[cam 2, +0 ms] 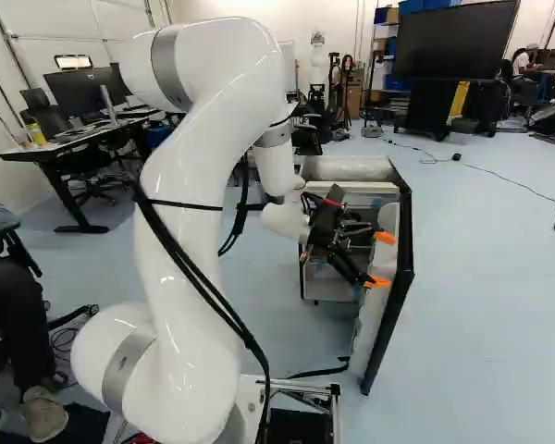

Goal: Open the fridge door

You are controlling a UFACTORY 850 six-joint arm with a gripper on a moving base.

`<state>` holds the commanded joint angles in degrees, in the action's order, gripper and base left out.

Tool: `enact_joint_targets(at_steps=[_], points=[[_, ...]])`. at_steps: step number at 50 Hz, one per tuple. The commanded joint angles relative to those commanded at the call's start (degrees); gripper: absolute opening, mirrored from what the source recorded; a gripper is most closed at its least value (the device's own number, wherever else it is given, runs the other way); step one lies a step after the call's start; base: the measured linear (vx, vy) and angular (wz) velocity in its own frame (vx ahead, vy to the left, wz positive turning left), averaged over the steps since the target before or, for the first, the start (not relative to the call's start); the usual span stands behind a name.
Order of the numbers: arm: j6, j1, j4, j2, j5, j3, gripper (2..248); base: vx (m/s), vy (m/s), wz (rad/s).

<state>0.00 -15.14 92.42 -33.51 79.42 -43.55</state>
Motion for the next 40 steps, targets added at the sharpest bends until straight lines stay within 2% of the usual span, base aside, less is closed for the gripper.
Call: enact_joint_targets(at_steps=[27, 40], points=[[0.0, 0.4, 0.0, -0.9, 0.0, -1.8, 247, 0.0, 0.0, 0.0], [0.0, -0.8, 0.0, -1.8, 0.0, -3.8, 247, 0.0, 0.0, 0.0]])
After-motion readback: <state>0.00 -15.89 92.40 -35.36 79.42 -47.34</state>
